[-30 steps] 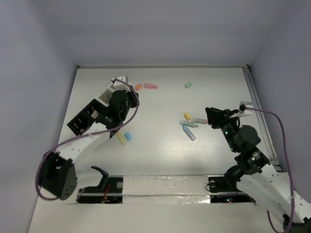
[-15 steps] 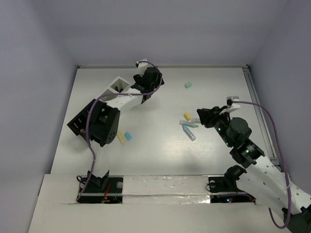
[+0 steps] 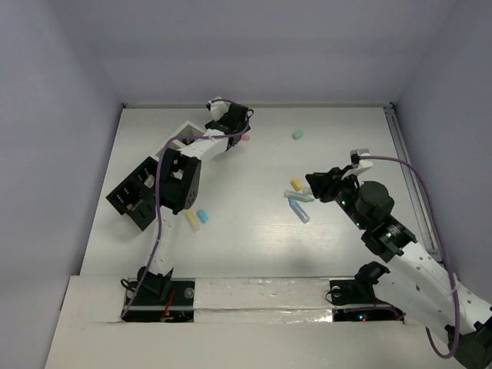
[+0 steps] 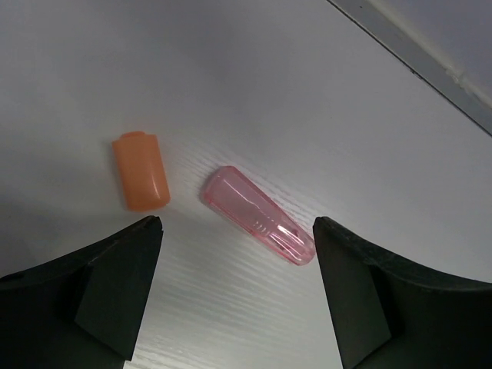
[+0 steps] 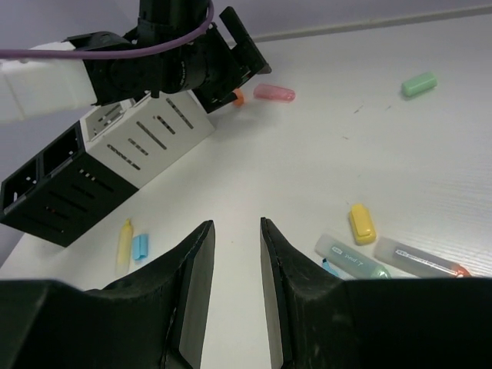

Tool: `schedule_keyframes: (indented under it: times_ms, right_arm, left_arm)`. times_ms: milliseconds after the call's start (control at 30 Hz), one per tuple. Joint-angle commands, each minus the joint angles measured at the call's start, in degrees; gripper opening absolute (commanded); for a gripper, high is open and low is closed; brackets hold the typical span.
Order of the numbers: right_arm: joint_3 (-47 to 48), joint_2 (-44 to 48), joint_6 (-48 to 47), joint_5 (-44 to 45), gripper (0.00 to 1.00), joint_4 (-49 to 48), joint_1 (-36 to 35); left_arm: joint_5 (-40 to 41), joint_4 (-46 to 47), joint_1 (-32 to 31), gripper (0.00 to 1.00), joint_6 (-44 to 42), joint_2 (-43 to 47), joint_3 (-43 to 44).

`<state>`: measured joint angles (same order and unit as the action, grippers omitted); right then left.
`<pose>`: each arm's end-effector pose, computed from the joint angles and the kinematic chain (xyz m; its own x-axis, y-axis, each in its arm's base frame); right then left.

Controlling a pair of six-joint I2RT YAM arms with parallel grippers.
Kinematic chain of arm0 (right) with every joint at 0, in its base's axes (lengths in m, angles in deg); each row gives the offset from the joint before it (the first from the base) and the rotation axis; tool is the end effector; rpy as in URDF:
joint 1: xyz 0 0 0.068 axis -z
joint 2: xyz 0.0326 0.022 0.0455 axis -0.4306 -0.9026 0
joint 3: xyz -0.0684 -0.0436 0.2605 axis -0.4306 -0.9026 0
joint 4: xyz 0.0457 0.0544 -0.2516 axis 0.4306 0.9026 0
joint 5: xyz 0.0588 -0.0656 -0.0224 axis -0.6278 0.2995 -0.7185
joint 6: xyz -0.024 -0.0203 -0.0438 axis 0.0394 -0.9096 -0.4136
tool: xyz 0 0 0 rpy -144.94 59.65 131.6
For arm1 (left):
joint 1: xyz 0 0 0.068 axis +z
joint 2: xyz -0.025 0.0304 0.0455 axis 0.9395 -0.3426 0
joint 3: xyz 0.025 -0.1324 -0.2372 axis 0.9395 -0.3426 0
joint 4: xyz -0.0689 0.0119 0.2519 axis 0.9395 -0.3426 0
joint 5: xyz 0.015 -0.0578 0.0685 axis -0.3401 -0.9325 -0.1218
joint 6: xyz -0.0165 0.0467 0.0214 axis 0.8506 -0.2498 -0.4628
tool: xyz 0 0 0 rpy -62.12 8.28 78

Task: Sort the stationery into containers
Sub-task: Pick up the pen from the center of the board.

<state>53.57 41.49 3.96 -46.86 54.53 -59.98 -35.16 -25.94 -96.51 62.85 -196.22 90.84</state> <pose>0.1453 0.0947 0.3134 -0.2312 0.3172 -0.9198 -0.4088 0.8262 0.3877 0.4821 -0.2228 0.1944 -0.3971 -0.5129 -0.7611 -0.3171 0.8549 -0.4106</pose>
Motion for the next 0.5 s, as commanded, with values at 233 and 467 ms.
schedule_keyframes:
  times_ms: [233,467]
  right_arm:
    - [3.12,-0.57,-0.86,-5.24,0.36,-0.57,0.11]
    - [3.47,-1.71,-0.85,-6.22,0.36,-0.57,0.11]
  left_arm:
    - [-0.77,-3.15,1.14,0.76,4.49,-3.27,4.45]
    - [-2.53,-3.15,1.14,0.75,4.67,-6.00,7.62]
